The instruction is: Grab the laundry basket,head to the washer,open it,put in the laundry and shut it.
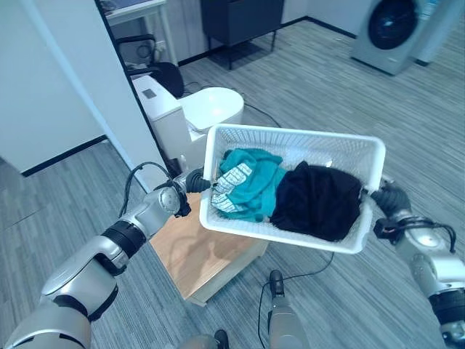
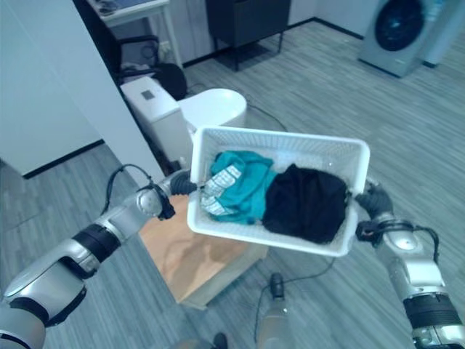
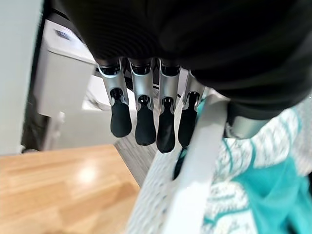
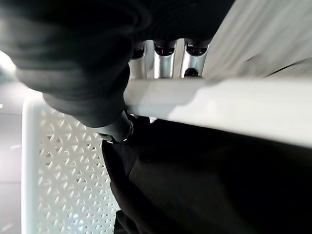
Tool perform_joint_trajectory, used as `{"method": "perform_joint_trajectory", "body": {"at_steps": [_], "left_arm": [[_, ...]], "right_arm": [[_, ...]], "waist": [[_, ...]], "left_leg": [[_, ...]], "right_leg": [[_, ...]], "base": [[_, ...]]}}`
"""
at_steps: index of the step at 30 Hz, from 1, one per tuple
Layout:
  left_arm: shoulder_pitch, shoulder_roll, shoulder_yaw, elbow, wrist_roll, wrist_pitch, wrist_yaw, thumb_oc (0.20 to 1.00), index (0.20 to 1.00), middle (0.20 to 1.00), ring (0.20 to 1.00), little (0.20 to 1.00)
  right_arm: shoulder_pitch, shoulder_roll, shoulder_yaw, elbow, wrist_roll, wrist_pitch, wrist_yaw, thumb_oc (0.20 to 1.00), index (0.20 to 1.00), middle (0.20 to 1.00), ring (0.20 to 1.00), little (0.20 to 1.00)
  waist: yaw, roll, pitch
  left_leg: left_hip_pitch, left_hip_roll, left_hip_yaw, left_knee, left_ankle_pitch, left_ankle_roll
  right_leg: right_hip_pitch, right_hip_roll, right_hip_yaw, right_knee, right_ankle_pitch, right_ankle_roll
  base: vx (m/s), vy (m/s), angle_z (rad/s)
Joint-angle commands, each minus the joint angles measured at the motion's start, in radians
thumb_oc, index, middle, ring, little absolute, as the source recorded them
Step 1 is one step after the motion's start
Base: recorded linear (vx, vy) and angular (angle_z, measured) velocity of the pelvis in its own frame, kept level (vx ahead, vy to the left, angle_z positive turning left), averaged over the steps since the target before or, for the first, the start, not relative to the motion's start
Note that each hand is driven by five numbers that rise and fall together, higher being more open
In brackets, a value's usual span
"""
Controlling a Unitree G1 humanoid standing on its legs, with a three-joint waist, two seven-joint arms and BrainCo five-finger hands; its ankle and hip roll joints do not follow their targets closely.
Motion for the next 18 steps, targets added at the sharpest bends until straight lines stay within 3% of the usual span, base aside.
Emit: {"method": "perform_joint_trajectory", "body": {"at_steps": [1, 4, 6, 8, 10, 18], "left_arm": [[-0.134, -0.047, 0.007, -0.171, -0.021, -0.107, 0.013, 0.200, 0.200, 0.200, 0.200, 0.200], [-0.146, -0.020, 0.004, -0.163, -0.023, -0.102, 0.011, 0.200, 0.200, 0.200, 0.200, 0.200], [-0.151, -0.017, 0.002, -0.157, -0.023, -0.102, 0.012, 0.200, 0.200, 0.200, 0.200, 0.200], [-0.152, -0.024, 0.007, -0.139, -0.015, -0.106, 0.022, 0.200, 0.200, 0.200, 0.200, 0.200], [-0.149, -0.047, 0.006, -0.123, -0.007, -0.111, 0.026, 0.200, 0.200, 0.200, 0.200, 0.200], [-0.167, -0.122, -0.015, -0.087, 0.016, -0.114, 0.033, 0.200, 0.200, 0.200, 0.200, 0.200]], "right_arm": [[-0.203, 0.024, 0.069, -0.139, 0.001, -0.091, 0.077, 0.200, 0.200, 0.200, 0.200, 0.200], [-0.225, 0.055, 0.108, -0.100, 0.009, -0.088, 0.082, 0.200, 0.200, 0.200, 0.200, 0.200], [-0.228, 0.057, 0.112, -0.097, 0.012, -0.087, 0.082, 0.200, 0.200, 0.200, 0.200, 0.200], [-0.217, 0.068, 0.125, -0.086, 0.033, -0.084, 0.081, 0.200, 0.200, 0.200, 0.200, 0.200], [-0.183, 0.062, 0.108, -0.090, 0.048, -0.089, 0.080, 0.200, 0.200, 0.200, 0.200, 0.200], [-0.092, 0.032, 0.045, -0.139, 0.071, -0.105, 0.079, 0.200, 0.200, 0.200, 0.200, 0.200]], "waist": [[0.094, 0.030, -0.019], [0.154, 0.009, -0.060], [0.170, 0.000, -0.072], [0.193, -0.019, -0.110], [0.180, -0.026, -0.108], [0.138, -0.026, -0.099]], "left_leg": [[0.148, 0.079, -0.041, -0.212, -0.014, -0.074], [0.118, 0.078, 0.001, -0.248, 0.033, -0.069], [0.105, 0.076, 0.012, -0.258, 0.047, -0.072], [0.101, 0.085, 0.051, -0.301, 0.069, -0.093], [0.098, 0.095, 0.041, -0.312, 0.089, -0.108], [0.103, 0.131, 0.000, -0.323, 0.118, -0.147]], "right_leg": [[0.072, -0.001, -0.015, 0.019, 0.074, -0.017], [0.171, 0.030, -0.047, 0.082, 0.001, -0.031], [0.204, 0.036, -0.056, 0.048, 0.000, -0.032], [0.255, 0.057, -0.064, -0.081, 0.004, -0.026], [0.264, 0.086, -0.032, -0.109, -0.009, -0.036], [0.308, 0.132, -0.069, -0.146, -0.045, -0.068]], "base": [[-0.23, 0.053, -0.20], [-0.19, -0.023, -0.28], [-0.13, -0.086, -0.82], [-0.10, -0.202, -1.17], [-0.03, -0.211, -0.20], [-0.01, -0.140, 0.17]]}}
